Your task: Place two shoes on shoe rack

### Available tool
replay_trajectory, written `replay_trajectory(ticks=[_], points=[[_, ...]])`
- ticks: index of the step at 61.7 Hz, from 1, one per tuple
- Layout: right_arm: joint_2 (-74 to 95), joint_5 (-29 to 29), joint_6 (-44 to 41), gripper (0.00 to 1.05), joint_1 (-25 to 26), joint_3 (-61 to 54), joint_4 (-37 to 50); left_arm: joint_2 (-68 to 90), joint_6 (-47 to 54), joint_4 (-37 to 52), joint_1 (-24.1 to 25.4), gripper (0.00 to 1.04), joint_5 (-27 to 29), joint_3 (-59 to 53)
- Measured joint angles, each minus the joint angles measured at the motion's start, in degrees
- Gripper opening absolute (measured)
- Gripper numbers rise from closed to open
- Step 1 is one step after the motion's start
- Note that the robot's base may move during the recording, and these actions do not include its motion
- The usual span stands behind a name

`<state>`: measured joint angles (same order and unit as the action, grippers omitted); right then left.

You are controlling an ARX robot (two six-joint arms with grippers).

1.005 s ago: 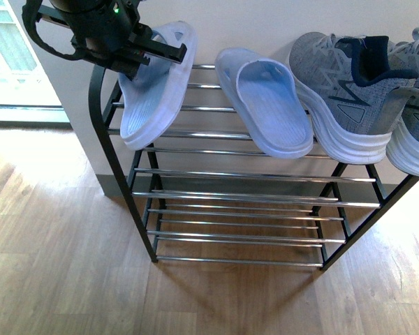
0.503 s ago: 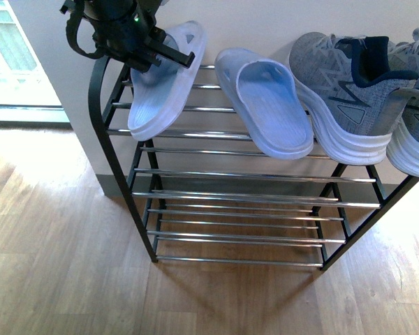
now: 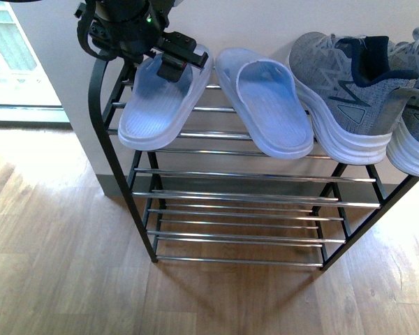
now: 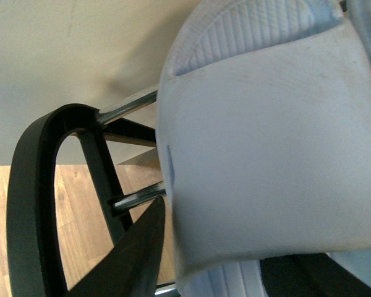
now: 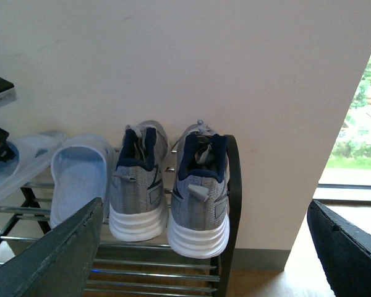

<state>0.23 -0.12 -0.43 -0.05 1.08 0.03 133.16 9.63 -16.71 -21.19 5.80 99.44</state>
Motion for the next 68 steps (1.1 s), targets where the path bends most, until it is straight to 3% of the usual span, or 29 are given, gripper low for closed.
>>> replay_trajectory(ticks=[5,10,16,19,22,25,29,35,50,68], points=[[0.0,0.0,0.0,0.96,0.0,0.0,0.0,-1.0,-4.7,-0.7,0.0,0.77,-3.2,0.0],[0.0,0.0,0.0,0.96,0.0,0.0,0.0,-5.9,-15.9,0.7,-0.3,0.96,-7.9,-1.9],[0.0,0.0,0.0,0.96,0.0,0.0,0.0,-11.8,-23.7,2.9,-1.1,0.95,-8.6,-4.9],[0.0,0.0,0.0,0.96,0.0,0.0,0.0,-14.4,-22.7,12.8,-1.6,0.89,-2.0,-8.9],[0.0,0.0,0.0,0.96,0.0,0.0,0.0,-17.6,-19.0,29.5,-1.9,0.80,7.0,-16.4],[0.0,0.0,0.0,0.96,0.0,0.0,0.0,-20.2,-16.2,41.4,-1.5,0.73,11.6,-23.4],[0.0,0.0,0.0,0.96,0.0,0.0,0.0,-23.8,-13.6,55.5,0.2,0.62,12.7,-33.9],[0.0,0.0,0.0,0.96,0.0,0.0,0.0,-29.6,-11.6,69.2,3.6,0.44,11.5,-48.0],[0.0,0.0,0.0,0.96,0.0,0.0,0.0,-42.6,-10.6,76.4,8.5,0.01,6.1,-68.6],[0.0,0.0,0.0,0.96,0.0,0.0,0.0,-58.4,-10.2,76.8,14.0,0.01,1.1,-85.1]])
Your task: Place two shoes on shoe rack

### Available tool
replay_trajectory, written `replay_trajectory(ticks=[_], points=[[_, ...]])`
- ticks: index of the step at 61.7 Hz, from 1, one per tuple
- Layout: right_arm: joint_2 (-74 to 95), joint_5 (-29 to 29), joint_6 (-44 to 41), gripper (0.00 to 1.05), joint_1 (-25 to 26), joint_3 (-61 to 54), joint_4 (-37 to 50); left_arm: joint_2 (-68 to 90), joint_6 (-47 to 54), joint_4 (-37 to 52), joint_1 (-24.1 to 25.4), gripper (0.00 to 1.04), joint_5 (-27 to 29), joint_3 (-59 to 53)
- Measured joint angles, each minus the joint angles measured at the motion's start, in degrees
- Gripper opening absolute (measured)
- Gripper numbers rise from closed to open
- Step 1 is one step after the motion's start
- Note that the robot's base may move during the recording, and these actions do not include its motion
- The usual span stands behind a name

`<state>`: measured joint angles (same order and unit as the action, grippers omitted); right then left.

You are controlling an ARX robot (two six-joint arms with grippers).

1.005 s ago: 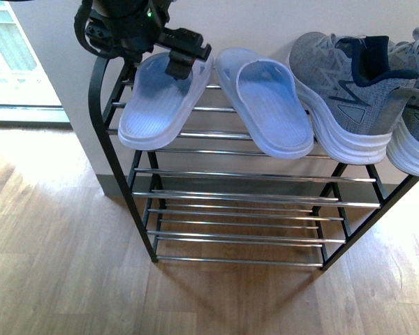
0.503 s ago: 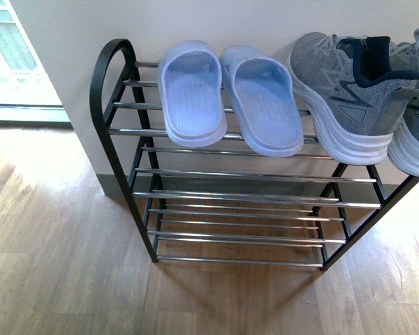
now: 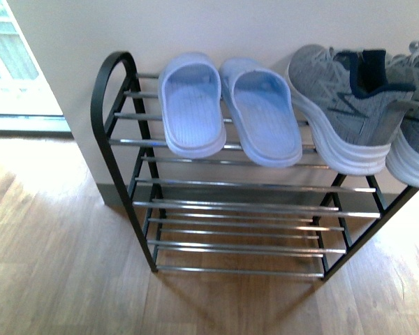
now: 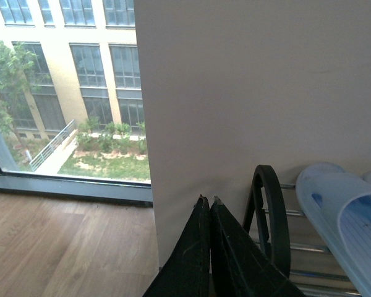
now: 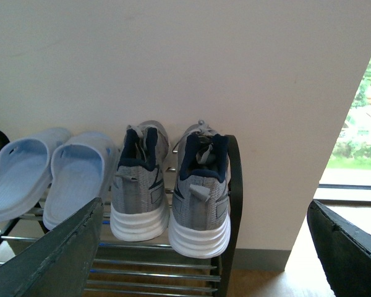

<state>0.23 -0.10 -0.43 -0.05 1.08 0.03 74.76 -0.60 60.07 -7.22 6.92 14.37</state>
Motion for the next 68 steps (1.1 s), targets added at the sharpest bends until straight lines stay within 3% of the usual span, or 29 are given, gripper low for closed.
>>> replay_trajectory(ticks=[9,29,68], points=[[0.0,0.0,0.0,0.96,0.0,0.0,0.0,-2.6,0.0,2.2,1.6,0.01,-1.2,-4.9],[0.0,0.0,0.0,0.96,0.0,0.0,0.0,-17.7,0.0,-7.5,7.0,0.01,-6.5,-10.8],[0.0,0.0,0.0,0.96,0.0,0.0,0.0,-45.0,0.1,-30.8,7.0,0.01,-6.9,-13.6]])
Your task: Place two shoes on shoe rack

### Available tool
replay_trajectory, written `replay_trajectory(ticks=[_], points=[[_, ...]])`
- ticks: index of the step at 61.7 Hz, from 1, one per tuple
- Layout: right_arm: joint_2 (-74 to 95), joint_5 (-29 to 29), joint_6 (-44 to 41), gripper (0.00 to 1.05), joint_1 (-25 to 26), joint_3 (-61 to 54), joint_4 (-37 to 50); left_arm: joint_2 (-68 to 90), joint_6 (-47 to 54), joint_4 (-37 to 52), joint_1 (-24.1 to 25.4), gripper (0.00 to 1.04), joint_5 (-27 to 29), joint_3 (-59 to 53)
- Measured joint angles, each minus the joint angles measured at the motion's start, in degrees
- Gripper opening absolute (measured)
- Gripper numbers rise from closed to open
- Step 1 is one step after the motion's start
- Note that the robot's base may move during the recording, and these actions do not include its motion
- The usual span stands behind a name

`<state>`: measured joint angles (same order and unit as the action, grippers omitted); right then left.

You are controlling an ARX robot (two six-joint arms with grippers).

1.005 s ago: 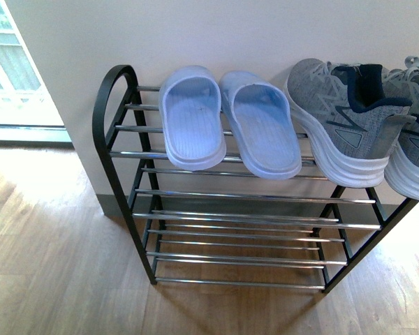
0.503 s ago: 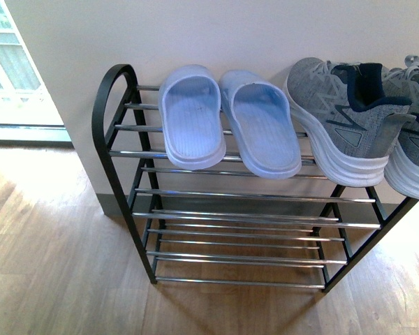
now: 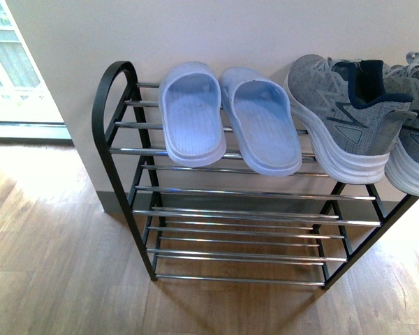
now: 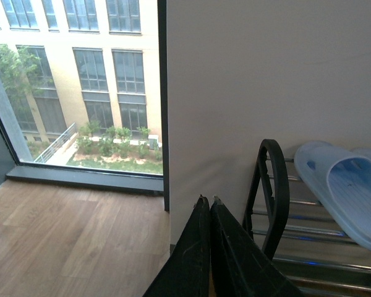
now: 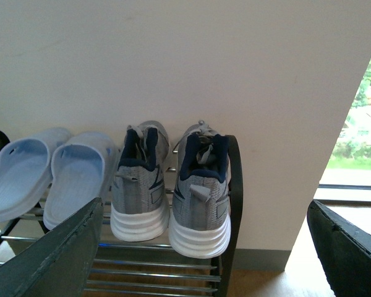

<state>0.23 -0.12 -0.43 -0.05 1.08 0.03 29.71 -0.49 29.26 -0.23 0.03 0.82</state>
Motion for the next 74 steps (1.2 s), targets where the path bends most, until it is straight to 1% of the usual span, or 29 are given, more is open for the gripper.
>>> replay_trajectory(ticks=[28,49,52,53,55,57,71,72,74], points=[[0.0,0.0,0.0,0.96,0.0,0.0,0.0,-14.1,0.0,-13.6,0.0,0.01,0.0,0.0],[0.0,0.0,0.0,0.96,0.0,0.0,0.0,-19.4,0.0,-18.8,0.0,0.01,0.0,0.0],[0.0,0.0,0.0,0.96,0.0,0.0,0.0,-22.0,0.0,-21.7,0.0,0.01,0.0,0.0],[0.0,0.0,0.0,0.96,0.0,0.0,0.0,-23.6,0.0,-24.7,0.0,0.01,0.0,0.0],[0.0,0.0,0.0,0.96,0.0,0.0,0.0,-25.9,0.0,-27.5,0.0,0.01,0.0,0.0],[0.0,0.0,0.0,0.96,0.0,0.0,0.0,-27.5,0.0,-28.6,0.0,0.01,0.0,0.0],[0.0,0.0,0.0,0.96,0.0,0.0,0.0,-28.8,0.0,-29.3,0.0,0.01,0.0,0.0],[0.0,0.0,0.0,0.96,0.0,0.0,0.0,-28.8,0.0,-29.3,0.0,0.02,0.0,0.0],[0.0,0.0,0.0,0.96,0.0,0.0,0.0,-28.8,0.0,-29.3,0.0,0.09,0.0,0.0]])
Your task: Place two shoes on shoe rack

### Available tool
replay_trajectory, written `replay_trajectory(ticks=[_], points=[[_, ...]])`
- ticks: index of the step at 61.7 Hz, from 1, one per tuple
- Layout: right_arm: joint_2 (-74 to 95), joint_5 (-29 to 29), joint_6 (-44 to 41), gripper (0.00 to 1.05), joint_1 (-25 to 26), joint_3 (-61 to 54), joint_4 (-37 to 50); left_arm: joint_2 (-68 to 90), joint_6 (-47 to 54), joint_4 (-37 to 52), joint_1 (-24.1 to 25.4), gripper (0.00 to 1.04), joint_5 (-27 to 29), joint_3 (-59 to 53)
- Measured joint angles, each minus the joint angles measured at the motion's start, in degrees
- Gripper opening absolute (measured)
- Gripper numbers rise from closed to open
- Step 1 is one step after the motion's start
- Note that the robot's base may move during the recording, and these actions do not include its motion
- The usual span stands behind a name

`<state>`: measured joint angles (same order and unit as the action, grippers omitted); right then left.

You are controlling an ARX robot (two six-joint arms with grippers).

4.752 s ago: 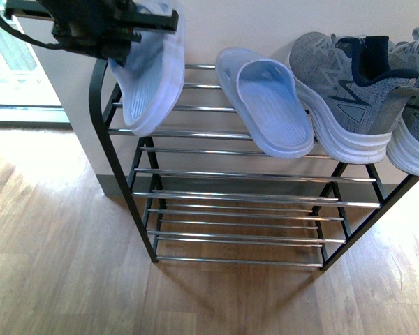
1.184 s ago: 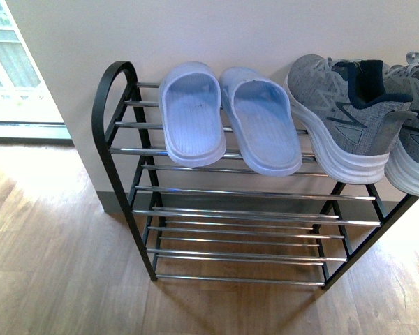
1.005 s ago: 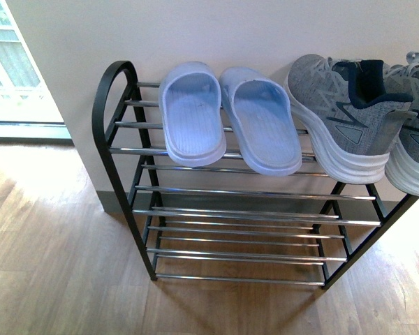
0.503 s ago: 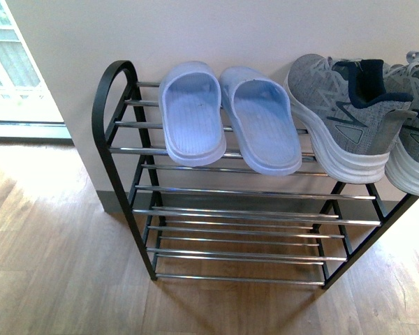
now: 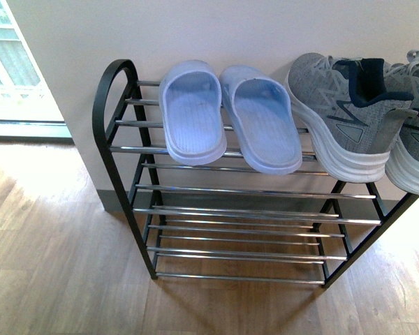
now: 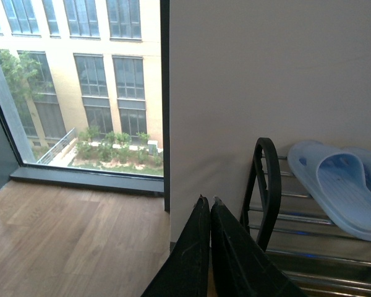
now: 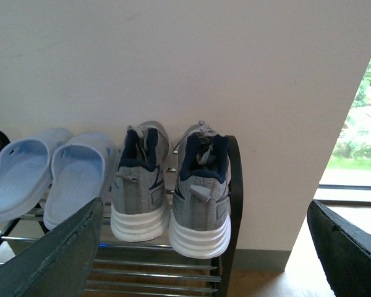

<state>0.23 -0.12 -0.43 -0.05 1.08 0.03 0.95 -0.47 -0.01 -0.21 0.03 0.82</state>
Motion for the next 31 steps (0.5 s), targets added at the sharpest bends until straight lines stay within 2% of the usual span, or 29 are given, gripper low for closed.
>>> replay_trajectory(ticks=[12,18,25,28,31], points=[[0.0,0.0,0.0,0.96,0.0,0.0,0.0,0.0,0.0,0.0,0.0,0.41,0.0,0.0],[0.0,0.0,0.0,0.96,0.0,0.0,0.0,0.0,0.0,0.0,0.0,0.68,0.0,0.0],[0.0,0.0,0.0,0.96,0.0,0.0,0.0,0.0,0.0,0.0,0.0,0.91,0.0,0.0],[0.0,0.0,0.0,0.96,0.0,0.0,0.0,0.0,0.1,0.0,0.0,0.97,0.0,0.0],[0.0,0.0,0.0,0.96,0.0,0.0,0.0,0.0,0.1,0.0,0.0,0.96,0.0,0.0]])
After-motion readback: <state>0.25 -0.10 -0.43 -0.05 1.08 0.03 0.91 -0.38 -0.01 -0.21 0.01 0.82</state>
